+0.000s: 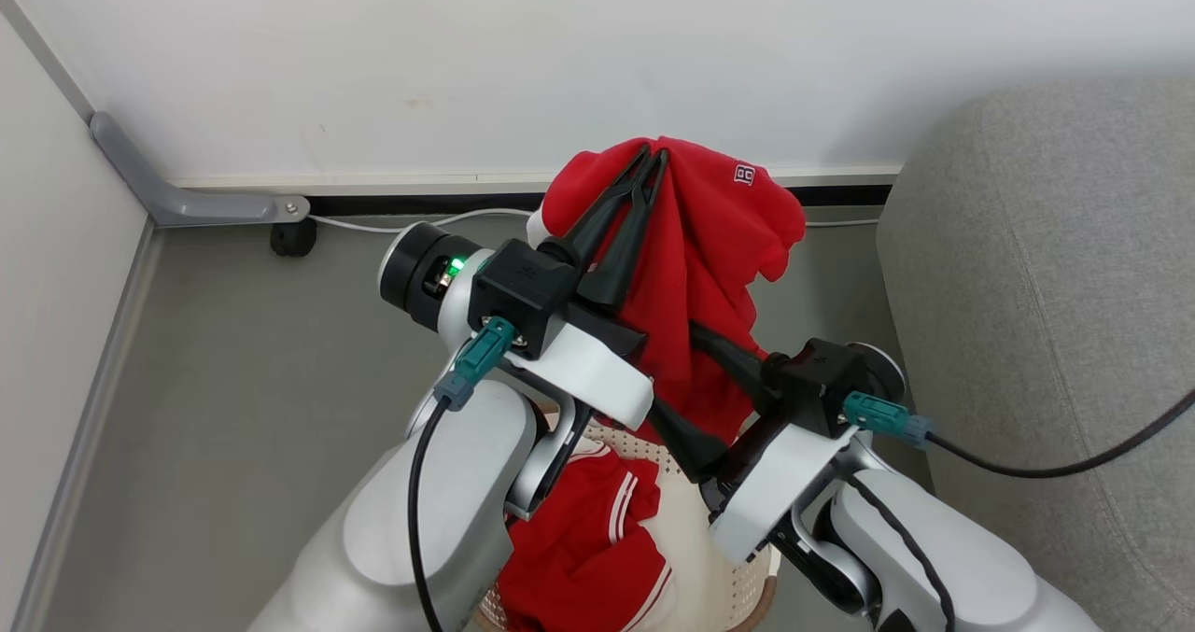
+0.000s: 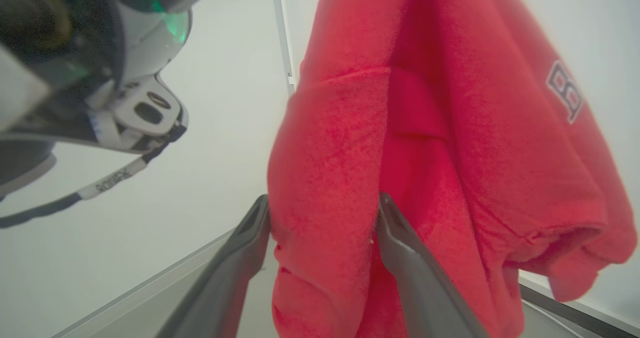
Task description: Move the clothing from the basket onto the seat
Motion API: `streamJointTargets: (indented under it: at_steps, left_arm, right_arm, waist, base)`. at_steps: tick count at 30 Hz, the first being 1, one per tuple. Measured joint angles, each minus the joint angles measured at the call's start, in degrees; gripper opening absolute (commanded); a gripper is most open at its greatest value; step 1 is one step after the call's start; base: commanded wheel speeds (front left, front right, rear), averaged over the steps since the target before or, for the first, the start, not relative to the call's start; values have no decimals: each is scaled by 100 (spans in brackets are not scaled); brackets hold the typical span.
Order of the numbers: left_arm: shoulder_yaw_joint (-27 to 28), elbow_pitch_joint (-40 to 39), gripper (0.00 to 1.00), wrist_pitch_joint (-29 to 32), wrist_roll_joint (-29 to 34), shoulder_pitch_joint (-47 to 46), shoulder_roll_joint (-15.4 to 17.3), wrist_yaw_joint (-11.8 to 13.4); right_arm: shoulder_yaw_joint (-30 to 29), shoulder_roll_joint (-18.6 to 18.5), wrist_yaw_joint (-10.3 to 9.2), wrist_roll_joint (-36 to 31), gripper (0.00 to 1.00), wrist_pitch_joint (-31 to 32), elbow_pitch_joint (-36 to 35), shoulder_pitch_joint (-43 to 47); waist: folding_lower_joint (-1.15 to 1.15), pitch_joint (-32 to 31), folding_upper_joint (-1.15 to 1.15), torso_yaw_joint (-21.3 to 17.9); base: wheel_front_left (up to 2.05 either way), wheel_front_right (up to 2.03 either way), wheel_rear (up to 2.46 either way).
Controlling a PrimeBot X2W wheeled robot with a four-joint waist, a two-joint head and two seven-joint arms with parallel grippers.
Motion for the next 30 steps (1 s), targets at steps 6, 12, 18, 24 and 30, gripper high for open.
streamJointTargets:
  at_steps: [6, 12, 18, 24, 30]
  left_arm:
    - [-92, 12, 0, 0, -99, 0, 0, 51]
    - [-89, 43, 0, 0, -98, 1, 0, 56]
    - [-59, 49, 100, 0, -144, 7, -2, 55]
    - [-29, 51, 100, 0, -137, 43, -2, 47]
    - [31, 73, 100, -1, -135, 108, -2, -10]
  right_arm:
    - [155, 103, 0, 200, 0, 0, 197, -114]
    - [120, 21, 0, 200, 0, 0, 142, -129]
    - [-78, -18, 0, 193, 0, 0, -66, -126]
    - [-621, -103, 0, 114, 0, 0, -520, -13]
    - [-1336, -279, 0, -11, 0, 0, -1017, 164]
  waist:
    - [0, -40, 0, 30]
    - [0, -43, 0, -41]
    - [0, -34, 0, -132]
    - [0, 16, 0, -187]
    - [0, 58, 0, -272]
  base:
    - [0, 0, 0]
    - [0, 0, 0]
    - [0, 0, 0]
    - [0, 0, 0]
    - [0, 0, 0]
